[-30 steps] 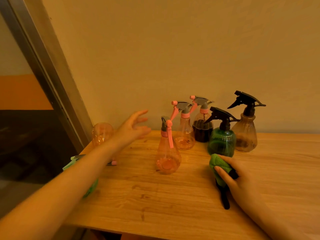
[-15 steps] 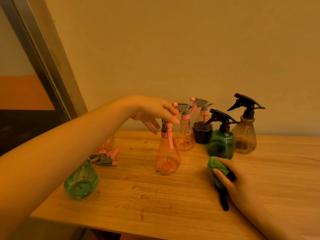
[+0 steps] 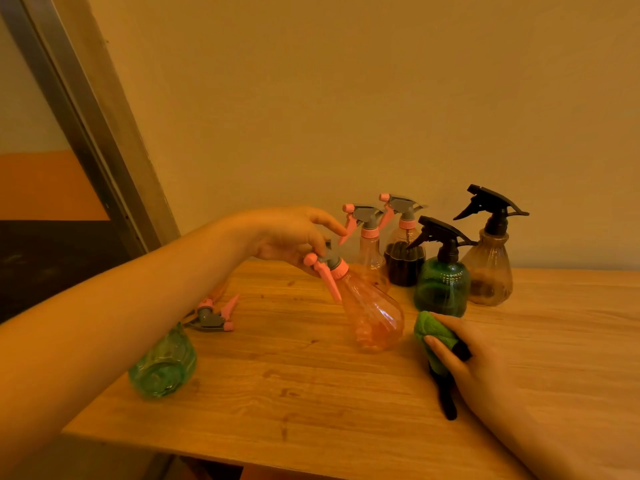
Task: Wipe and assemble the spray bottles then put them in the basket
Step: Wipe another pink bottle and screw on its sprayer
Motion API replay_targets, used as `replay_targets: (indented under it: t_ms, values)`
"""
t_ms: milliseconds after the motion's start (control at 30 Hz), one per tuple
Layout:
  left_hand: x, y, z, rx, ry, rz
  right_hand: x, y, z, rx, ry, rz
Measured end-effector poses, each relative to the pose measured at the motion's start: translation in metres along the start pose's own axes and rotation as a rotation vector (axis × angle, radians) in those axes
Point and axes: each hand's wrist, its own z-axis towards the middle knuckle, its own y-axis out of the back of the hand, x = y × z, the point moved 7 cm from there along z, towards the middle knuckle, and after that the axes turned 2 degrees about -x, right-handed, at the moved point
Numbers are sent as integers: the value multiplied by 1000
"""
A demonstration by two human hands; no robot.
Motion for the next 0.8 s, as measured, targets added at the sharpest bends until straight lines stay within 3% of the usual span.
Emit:
replay_targets:
  t_ms: [367, 633, 800]
  values:
    - [31, 1, 6, -152, -140, 235, 4, -1, -1, -2, -7, -20]
    - [20, -10, 5, -144, -269, 247, 66, -11, 42, -88, 88, -106]
    - [17, -13, 5, -117, -307, 253, 91, -43, 63, 41, 123, -196]
